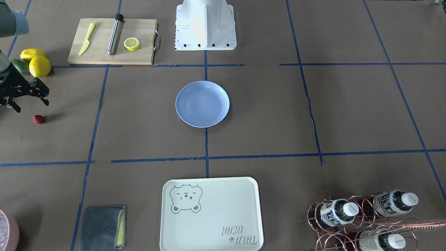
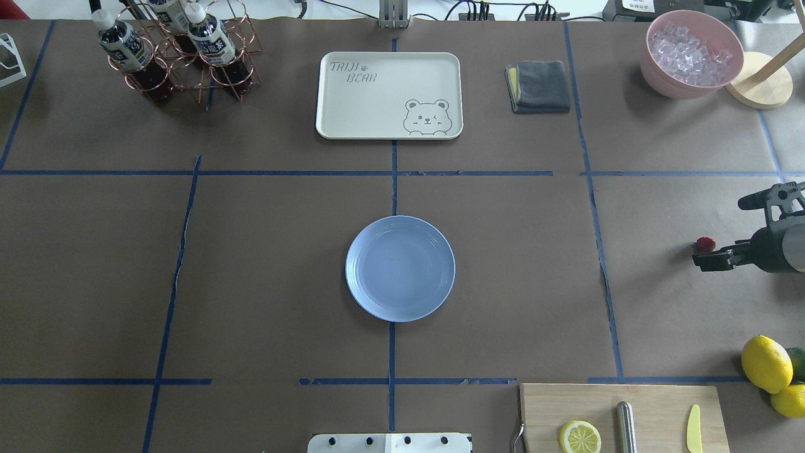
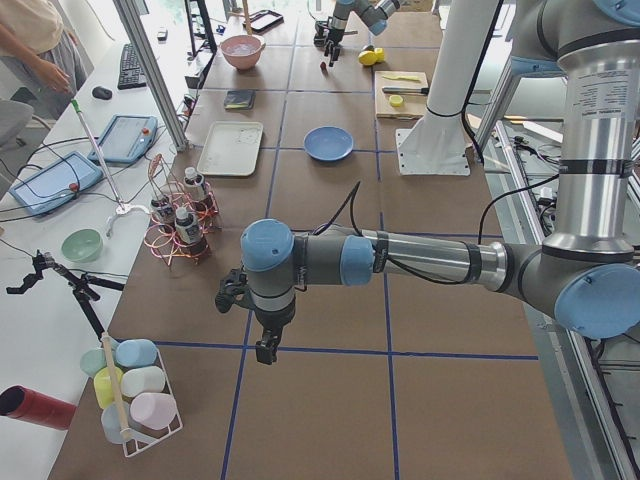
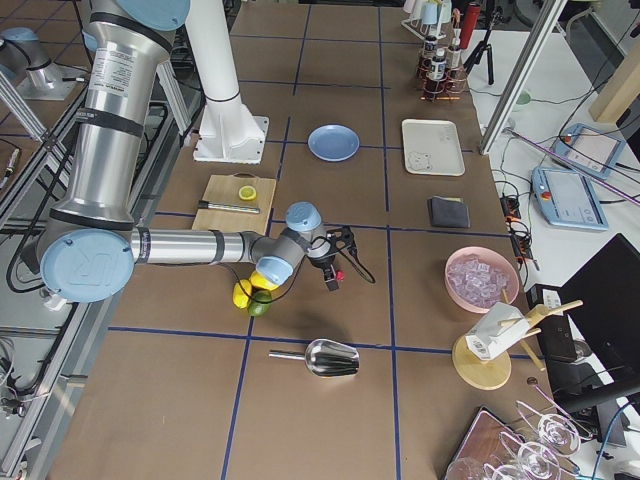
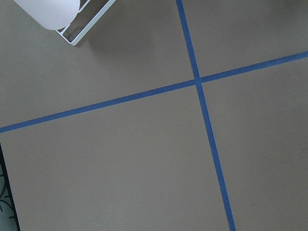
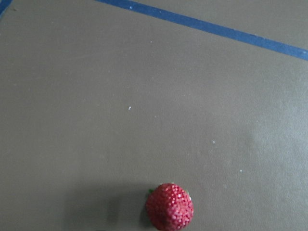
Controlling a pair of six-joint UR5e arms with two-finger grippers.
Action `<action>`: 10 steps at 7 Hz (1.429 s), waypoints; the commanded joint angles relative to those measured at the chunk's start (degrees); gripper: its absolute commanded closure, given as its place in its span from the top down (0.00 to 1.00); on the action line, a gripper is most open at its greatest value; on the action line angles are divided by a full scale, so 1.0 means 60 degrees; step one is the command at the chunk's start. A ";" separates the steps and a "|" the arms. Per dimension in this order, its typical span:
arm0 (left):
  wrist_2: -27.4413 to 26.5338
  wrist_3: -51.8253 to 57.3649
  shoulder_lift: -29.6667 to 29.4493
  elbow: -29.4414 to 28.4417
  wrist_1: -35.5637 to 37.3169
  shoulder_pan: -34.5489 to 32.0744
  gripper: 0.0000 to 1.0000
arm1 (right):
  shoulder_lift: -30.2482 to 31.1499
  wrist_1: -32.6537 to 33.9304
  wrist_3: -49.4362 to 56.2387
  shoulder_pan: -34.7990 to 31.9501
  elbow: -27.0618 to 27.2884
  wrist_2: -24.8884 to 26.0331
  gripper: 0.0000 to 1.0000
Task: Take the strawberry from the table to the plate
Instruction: 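Reach the right gripper down and grasp the red strawberry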
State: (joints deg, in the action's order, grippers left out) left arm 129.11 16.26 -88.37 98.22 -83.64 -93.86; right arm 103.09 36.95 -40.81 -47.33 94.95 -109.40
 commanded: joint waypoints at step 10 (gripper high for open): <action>0.0015 0.0015 0.0050 0.0081 0.0039 -0.0001 1.00 | -0.1834 0.1899 -0.1844 0.0052 0.1851 -0.0062 0.00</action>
State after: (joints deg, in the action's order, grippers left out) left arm 129.20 16.35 -88.06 98.67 -83.48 -93.91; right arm 98.03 41.28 -45.69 -47.32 102.31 -109.58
